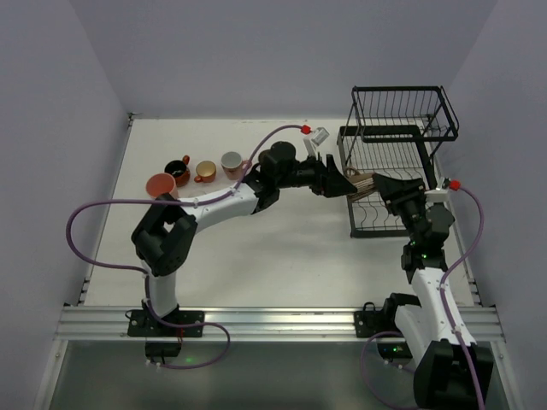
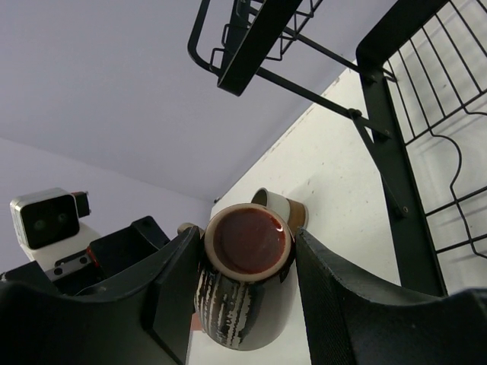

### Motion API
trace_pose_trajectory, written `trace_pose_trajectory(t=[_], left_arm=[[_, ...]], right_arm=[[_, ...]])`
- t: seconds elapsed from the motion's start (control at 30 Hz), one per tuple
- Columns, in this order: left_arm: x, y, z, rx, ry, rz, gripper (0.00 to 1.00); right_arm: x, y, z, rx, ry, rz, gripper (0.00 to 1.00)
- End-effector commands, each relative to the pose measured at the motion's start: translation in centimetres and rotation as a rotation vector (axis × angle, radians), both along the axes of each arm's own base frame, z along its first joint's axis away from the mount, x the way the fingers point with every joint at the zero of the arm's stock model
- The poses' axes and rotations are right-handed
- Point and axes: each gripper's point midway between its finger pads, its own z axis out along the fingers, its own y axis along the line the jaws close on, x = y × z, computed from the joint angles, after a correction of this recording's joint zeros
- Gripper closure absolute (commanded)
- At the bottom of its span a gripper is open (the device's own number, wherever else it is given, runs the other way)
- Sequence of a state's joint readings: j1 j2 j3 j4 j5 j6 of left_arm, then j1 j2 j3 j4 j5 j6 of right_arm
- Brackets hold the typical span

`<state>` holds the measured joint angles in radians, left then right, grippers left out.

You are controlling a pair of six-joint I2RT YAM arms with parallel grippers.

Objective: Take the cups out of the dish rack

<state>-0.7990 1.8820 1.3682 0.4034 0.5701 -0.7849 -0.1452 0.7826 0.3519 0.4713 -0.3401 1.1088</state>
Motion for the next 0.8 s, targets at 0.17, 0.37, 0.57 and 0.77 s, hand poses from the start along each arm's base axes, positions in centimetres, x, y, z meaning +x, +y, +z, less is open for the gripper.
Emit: trace_pose_trajectory(t=[0.17, 0.37, 0.57, 0.77], left_arm=[[-2.1, -2.1, 3.2, -0.15, 0.025, -0.116, 0.39], [-1.1, -1.8, 3.6, -0.183, 0.004, -0.045, 0.6], [0.0, -0.3, 4.2, -0.179, -0.045, 0.055, 0.98], [1.9, 4.6, 4.3, 0.033, -0.199, 0.247, 1.0]], right_arm=[[-0.1, 1.8, 2.2, 0.047, -0.088, 0.09, 0.71], [-0.3, 3.7, 1.7, 0.053, -0.078, 0.134, 0.7], [-1.1, 4.9, 1.0, 0.055, -0.069, 0.179, 0.69], [-2.5, 5.9, 0.5, -0.012, -0.058, 0.242, 0.4]])
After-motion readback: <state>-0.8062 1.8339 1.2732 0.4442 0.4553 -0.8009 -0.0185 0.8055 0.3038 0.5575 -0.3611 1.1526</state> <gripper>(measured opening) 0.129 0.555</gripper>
